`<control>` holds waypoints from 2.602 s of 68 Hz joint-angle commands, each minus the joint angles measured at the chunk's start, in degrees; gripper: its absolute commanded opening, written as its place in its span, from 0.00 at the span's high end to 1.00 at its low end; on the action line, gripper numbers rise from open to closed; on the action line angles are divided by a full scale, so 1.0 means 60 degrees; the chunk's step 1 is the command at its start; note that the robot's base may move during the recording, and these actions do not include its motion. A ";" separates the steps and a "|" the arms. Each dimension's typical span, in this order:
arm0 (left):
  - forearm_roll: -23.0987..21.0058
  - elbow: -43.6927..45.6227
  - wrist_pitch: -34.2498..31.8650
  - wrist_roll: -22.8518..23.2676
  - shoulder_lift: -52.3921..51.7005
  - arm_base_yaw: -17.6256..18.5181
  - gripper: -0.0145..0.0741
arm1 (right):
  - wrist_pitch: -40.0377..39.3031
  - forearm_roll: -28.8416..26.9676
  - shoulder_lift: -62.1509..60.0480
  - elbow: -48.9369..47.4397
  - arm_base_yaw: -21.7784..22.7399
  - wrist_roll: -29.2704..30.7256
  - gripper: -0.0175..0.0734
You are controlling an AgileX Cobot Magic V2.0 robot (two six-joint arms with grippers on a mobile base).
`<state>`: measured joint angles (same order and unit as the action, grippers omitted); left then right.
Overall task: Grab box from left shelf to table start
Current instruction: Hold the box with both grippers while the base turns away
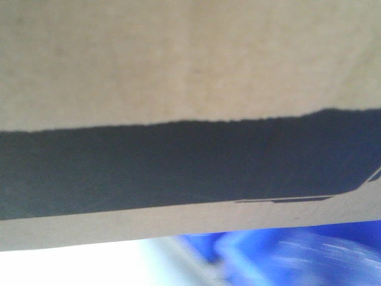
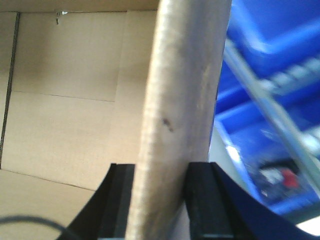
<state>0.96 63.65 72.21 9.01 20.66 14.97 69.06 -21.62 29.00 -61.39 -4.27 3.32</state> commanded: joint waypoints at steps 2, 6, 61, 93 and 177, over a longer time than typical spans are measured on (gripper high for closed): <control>-0.0837 0.0373 -0.0514 -0.0091 0.0034 0.0060 0.94 | -0.1101 -0.0113 0.0099 -0.0287 0.0054 0.0200 0.74; -0.0837 0.0373 -0.0514 -0.0091 0.0034 0.0060 0.94 | -0.1101 -0.0113 0.0099 -0.0287 0.0054 0.0200 0.74; -0.0864 0.0373 -0.0514 -0.0091 0.0034 0.0060 0.94 | -0.1101 -0.0113 0.0099 -0.0287 0.0054 0.0200 0.74; -0.0864 0.0373 -0.0514 -0.0091 0.0034 0.0060 0.94 | -0.1093 -0.0113 0.0099 -0.0287 0.0054 0.0200 0.74; -0.0864 0.0373 -0.0514 -0.0091 0.0034 0.0060 0.94 | -0.1090 -0.0113 0.0099 -0.0287 0.0054 0.0200 0.74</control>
<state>0.94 63.65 72.21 9.01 20.44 14.97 69.28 -21.62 29.00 -61.39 -4.27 3.32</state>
